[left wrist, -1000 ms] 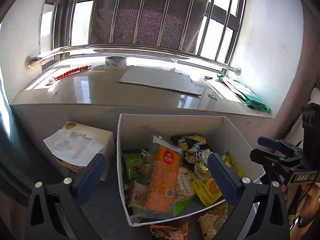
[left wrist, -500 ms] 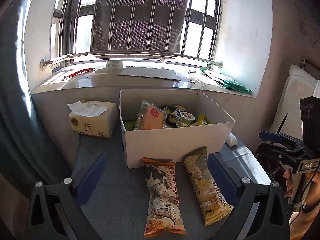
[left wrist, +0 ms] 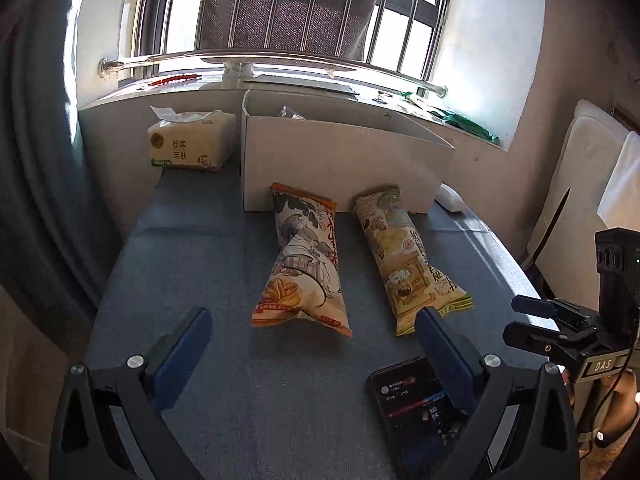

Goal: Organize snacks
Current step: 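Withdraw both tools from the box toward the two long printed bags, then grasp the colourful rice-cracker bag with the right gripper while the left grasps the ink-painting bag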

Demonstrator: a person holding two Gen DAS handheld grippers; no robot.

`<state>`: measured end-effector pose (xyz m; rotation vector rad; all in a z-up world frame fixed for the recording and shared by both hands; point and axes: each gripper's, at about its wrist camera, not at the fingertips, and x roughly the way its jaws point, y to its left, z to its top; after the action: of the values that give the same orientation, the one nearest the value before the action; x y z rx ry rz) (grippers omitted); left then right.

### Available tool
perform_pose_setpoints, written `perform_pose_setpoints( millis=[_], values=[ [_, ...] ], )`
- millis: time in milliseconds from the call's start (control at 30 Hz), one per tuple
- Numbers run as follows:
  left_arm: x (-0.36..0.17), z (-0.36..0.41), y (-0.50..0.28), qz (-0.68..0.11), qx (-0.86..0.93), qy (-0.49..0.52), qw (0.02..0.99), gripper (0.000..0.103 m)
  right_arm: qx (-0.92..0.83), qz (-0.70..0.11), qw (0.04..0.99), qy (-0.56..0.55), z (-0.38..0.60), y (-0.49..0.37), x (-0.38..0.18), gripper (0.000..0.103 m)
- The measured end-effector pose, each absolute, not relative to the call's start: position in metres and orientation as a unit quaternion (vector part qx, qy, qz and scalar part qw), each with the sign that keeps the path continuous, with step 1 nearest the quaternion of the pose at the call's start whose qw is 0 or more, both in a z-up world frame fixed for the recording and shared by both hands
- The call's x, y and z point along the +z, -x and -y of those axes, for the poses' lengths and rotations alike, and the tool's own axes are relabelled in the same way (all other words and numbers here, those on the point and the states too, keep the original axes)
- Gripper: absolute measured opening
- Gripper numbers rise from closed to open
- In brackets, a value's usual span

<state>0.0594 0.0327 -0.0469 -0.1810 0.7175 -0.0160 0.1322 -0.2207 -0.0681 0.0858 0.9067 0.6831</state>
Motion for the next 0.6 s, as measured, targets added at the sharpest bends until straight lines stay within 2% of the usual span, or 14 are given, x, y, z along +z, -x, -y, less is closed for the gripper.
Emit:
perform_pose_setpoints(
  millis=[267, 600],
  values=[
    [-0.055, -0.031, -0.043, -0.357, -0.011, 0.105, 0.928, 0.103, 0.353, -0.445, 0.821, -0.052, 0.187, -0.164, -0.07, 0.103],
    [-0.058, -0.031, -0.04, -0.362, -0.008, 0.103, 0.926, 0.103, 0.307, -0.488, 0.817, 0.028, 0.125, -0.242, -0.081, 0.103]
  ],
)
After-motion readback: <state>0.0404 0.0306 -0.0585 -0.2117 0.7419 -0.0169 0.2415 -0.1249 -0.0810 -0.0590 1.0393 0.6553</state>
